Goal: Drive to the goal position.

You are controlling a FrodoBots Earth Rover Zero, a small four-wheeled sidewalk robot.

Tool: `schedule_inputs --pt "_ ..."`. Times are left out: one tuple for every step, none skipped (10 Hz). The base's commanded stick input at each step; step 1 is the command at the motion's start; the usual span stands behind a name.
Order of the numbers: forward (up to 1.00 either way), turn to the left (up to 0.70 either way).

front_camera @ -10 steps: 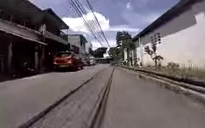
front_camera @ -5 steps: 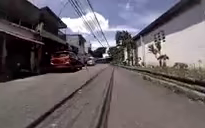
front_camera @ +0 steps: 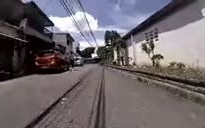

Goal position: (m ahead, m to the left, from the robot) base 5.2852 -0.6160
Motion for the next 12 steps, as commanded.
schedule_inputs --pt "0.85 0.00" --pt "0.85 0.00" --pt "0.85 0.00" --pt "0.85 0.00" --pt "0.85 0.00" --pt "0.85 0.00" --pt "0.85 0.00" --pt "0.85 0.00" --pt "0.85 0.00" --pt "0.85 0.00" --pt "0.85 0.00" --pt "0.85 0.00"
